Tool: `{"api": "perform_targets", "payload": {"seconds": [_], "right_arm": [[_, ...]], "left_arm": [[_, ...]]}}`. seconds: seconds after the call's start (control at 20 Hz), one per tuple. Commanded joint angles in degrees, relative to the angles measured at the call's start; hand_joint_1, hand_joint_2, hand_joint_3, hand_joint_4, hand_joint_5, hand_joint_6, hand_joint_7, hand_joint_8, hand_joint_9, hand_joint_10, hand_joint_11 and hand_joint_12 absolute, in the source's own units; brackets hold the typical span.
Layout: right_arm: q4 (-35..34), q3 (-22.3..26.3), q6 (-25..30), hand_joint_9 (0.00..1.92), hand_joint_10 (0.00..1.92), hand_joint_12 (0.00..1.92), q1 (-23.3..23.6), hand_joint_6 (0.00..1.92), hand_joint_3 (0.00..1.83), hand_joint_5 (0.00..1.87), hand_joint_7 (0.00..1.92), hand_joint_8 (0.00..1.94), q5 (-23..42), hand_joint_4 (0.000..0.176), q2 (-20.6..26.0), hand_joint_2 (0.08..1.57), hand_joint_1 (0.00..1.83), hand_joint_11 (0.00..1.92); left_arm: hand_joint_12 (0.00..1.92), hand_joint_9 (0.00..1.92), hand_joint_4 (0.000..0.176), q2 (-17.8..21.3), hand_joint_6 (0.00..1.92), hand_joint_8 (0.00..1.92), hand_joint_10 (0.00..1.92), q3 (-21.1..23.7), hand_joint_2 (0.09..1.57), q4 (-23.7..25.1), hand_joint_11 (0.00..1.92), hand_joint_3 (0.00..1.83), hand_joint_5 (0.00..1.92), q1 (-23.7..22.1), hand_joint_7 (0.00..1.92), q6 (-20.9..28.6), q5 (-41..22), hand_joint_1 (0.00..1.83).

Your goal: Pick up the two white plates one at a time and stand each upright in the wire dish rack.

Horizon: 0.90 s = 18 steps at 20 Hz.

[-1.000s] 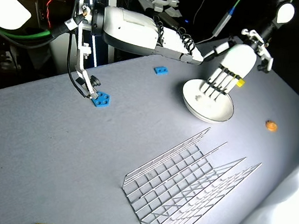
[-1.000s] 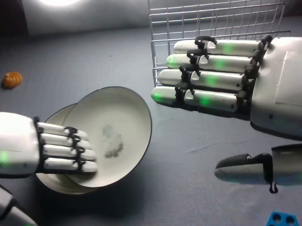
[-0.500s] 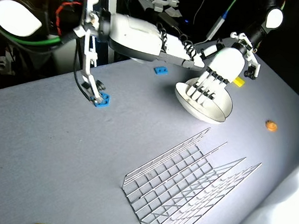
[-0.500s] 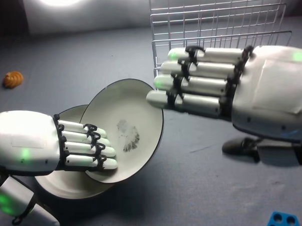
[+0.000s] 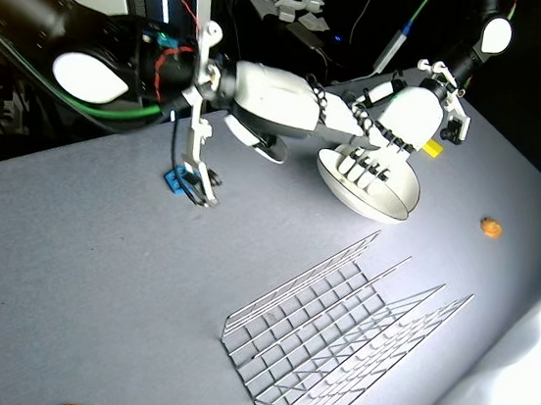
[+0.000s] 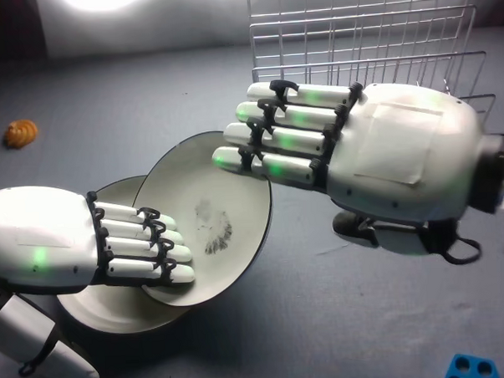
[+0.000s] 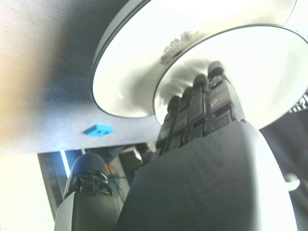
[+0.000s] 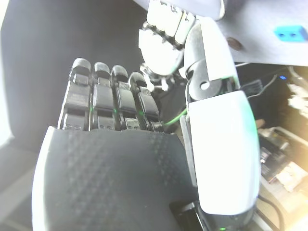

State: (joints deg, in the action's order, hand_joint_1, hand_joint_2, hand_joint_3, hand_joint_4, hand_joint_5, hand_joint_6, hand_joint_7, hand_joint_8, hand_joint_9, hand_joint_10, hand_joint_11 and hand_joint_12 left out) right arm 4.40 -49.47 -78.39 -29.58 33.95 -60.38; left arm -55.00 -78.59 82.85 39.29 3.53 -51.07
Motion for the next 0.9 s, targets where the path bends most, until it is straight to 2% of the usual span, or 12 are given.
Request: {"api": "perform_targets", "payload": {"seconds": [0.0, 0.15, 0.65, 0.8, 0.85], "right_arm": [[0.25, -0.11, -0.81, 0.0, 0.0, 0.0, 0.32, 0.0, 0.0, 0.0, 0.0, 0.0, 5.66, 0.0, -0.58, 1.15, 1.16, 0.0], [-1.04, -2.38, -2.61, 0.0, 0.0, 0.01, 0.28, 0.0, 0.0, 0.0, 0.0, 0.0, 4.97, 0.0, -3.55, 1.15, 1.16, 0.02], [-1.66, -10.18, -2.59, 0.0, 0.0, 0.02, 0.24, 0.0, 0.0, 0.0, 0.0, 0.0, 5.83, 0.0, -12.82, 1.17, 1.18, 0.0], [-2.17, -12.08, -2.59, 0.0, 0.0, 0.13, 0.14, 0.0, 0.0, 0.0, 0.0, 0.0, 5.75, 0.0, -15.34, 1.15, 1.23, 0.0], [-3.01, -12.6, -2.59, 0.0, 0.0, 0.11, 0.13, 0.0, 0.0, 0.0, 0.0, 0.0, 6.13, 0.0, -16.11, 1.16, 1.22, 0.0]], "left_arm": [[0.0, 0.0, 0.0, -0.71, 0.0, 0.0, 0.0, 0.14, 1.1, -1.2, 0.0, 0.0, 0.0, 0.25, 0.0, 0.29, -1.47, 0.0], [0.0, 0.0, 0.0, -0.91, 0.0, 0.0, 0.0, -0.36, 1.1, -1.23, 0.0, 0.0, 0.0, 0.29, 0.0, 0.53, -1.56, 0.0], [0.0, 0.0, 0.0, -1.36, 0.0, 0.0, 0.0, -1.25, 1.11, -2.07, 0.0, 0.0, 0.0, 0.53, 0.0, 0.96, -1.67, 0.0], [0.0, 0.0, 0.0, -1.36, 0.0, 0.0, 0.0, -1.4, 1.11, -2.32, 0.0, 0.0, 0.0, 0.69, 0.0, 0.98, -1.71, 0.0], [0.0, 0.0, 0.0, -1.36, 0.0, 0.0, 0.0, -1.47, 1.11, -2.46, 0.0, 0.0, 0.0, 0.76, 0.0, 0.98, -1.72, 0.0]]}}
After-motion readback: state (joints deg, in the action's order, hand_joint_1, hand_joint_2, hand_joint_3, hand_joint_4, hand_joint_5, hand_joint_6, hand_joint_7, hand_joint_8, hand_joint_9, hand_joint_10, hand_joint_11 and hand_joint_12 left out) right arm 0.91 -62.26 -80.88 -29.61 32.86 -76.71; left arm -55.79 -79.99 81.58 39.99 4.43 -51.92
